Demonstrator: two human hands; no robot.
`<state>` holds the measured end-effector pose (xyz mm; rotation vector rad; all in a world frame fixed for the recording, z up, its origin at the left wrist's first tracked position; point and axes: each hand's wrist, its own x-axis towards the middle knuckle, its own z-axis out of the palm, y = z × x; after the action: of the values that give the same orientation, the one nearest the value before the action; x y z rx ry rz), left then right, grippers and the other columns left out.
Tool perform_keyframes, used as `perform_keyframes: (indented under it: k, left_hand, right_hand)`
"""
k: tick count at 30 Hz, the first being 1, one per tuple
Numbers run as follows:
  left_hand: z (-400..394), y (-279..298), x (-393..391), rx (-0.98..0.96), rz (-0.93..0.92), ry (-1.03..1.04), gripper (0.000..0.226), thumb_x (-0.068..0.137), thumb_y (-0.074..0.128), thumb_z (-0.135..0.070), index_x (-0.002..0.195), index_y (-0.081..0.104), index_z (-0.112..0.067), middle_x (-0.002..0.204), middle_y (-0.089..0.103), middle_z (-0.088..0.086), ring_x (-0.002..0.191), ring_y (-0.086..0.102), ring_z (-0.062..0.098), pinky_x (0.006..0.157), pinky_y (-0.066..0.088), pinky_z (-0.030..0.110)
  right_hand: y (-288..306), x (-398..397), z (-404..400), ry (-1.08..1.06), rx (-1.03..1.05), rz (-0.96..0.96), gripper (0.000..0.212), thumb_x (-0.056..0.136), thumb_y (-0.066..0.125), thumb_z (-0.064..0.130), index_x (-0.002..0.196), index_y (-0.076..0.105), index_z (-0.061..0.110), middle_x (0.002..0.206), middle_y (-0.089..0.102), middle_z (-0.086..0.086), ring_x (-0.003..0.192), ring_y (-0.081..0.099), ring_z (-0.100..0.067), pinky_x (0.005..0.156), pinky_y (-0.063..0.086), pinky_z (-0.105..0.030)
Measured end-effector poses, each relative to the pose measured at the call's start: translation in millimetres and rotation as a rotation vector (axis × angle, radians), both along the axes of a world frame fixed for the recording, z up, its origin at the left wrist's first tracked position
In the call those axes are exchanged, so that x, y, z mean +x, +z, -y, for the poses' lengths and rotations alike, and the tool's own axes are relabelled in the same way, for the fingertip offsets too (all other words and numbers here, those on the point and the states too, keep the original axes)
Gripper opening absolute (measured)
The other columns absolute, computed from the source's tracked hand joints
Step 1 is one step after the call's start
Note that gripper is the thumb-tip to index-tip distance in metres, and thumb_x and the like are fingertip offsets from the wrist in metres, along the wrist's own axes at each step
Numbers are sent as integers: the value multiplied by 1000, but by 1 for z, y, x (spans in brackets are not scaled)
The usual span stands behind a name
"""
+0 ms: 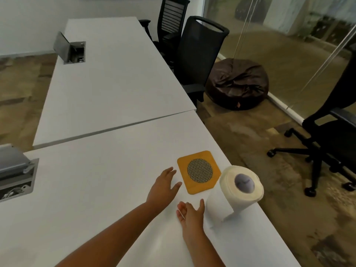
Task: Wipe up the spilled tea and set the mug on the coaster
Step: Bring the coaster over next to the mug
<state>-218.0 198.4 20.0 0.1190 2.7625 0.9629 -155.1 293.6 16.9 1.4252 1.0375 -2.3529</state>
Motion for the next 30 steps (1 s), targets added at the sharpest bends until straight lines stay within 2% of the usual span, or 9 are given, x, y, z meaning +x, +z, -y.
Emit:
perform_keyframes:
  k: [3, 6, 9, 12, 15, 20, 24, 27, 30]
  left_hand:
    - [-8, -11, -35, -13, 60, -70, 63, 92, 46, -43, 146, 21, -20, 155, 21, -1, 140, 25, 17, 111, 26, 32]
    - [-20, -20, -62, 57, 129, -13, 65, 94, 44, -42, 147, 18, -15, 156, 15, 0, 143, 19, 18, 113, 20, 33]
    - [-32, -28, -83, 61, 216, -43, 67, 95, 39, -43, 148, 12, -11, 157, 8, 4, 144, 14, 21, 117, 16, 36]
    - [-36, -35, -92, -42, 263, -93, 65, 97, 33, -43, 148, 8, -10, 158, 4, 6, 145, 9, 24, 117, 14, 39]
    - [-38, -38, -92, -168, 223, -144, 61, 98, 27, -44, 147, 12, -12, 157, 11, 4, 142, 13, 27, 113, 21, 43]
    - [-31, -33, -87, -161, 186, 6, 44, 99, 32, -24, 141, 31, -10, 144, 34, 13, 129, 31, 33, 103, 33, 40]
    - [-6, -30, -66, -94, 138, 140, 35, 95, 33, -10, 122, 55, -11, 127, 45, 12, 114, 41, 31, 89, 37, 32]
    - [16, -20, -45, -29, 124, 232, 34, 95, 36, -8, 118, 60, -9, 121, 49, 13, 109, 47, 29, 86, 39, 31]
    - [39, -4, -22, 44, 112, 318, 32, 95, 37, -9, 117, 60, -7, 117, 50, 14, 97, 52, 22, 79, 39, 27]
  right_hand:
    - [-13, -13, 1, -35, 41, 33, 5, 100, 37, 23, 101, 34, 27, 94, 59, -16, 101, 55, -28, 102, 40, -43]
    - [-26, -20, -1, -50, 69, -8, 30, 99, 39, 19, 126, 39, 32, 89, 59, -16, 96, 57, -29, 99, 40, -44]
    - [-35, -24, -3, -61, 121, -25, 38, 98, 41, 13, 131, 36, 31, 98, 59, -19, 98, 58, -32, 95, 42, -44]
    - [-41, -28, -5, -52, 225, -40, 53, 95, 43, 4, 138, 29, 33, 99, 61, -21, 85, 62, -29, 84, 47, -40]
    - [-47, -30, -5, -101, 276, -35, 52, 95, 43, 2, 138, 35, 29, 96, 62, -21, 82, 63, -28, 81, 49, -39]
    - [-47, -26, 3, -188, 246, -5, 48, 92, 53, 8, 133, 43, 30, 86, 62, -14, 75, 62, -23, 63, 50, -31]
    - [-39, -16, 9, -189, 308, -11, 43, 91, 55, 16, 130, 47, 32, 107, 56, -9, 86, 56, -21, 76, 45, -36]
    - [-28, -8, 13, -152, 295, -51, 31, 92, 55, 19, 119, 53, 34, 117, 52, -6, 106, 50, -26, 87, 43, -39]
    - [-12, 2, 21, -88, 249, -152, 31, 92, 55, 20, 117, 52, 37, 119, 52, -2, 113, 47, -23, 94, 40, -39]
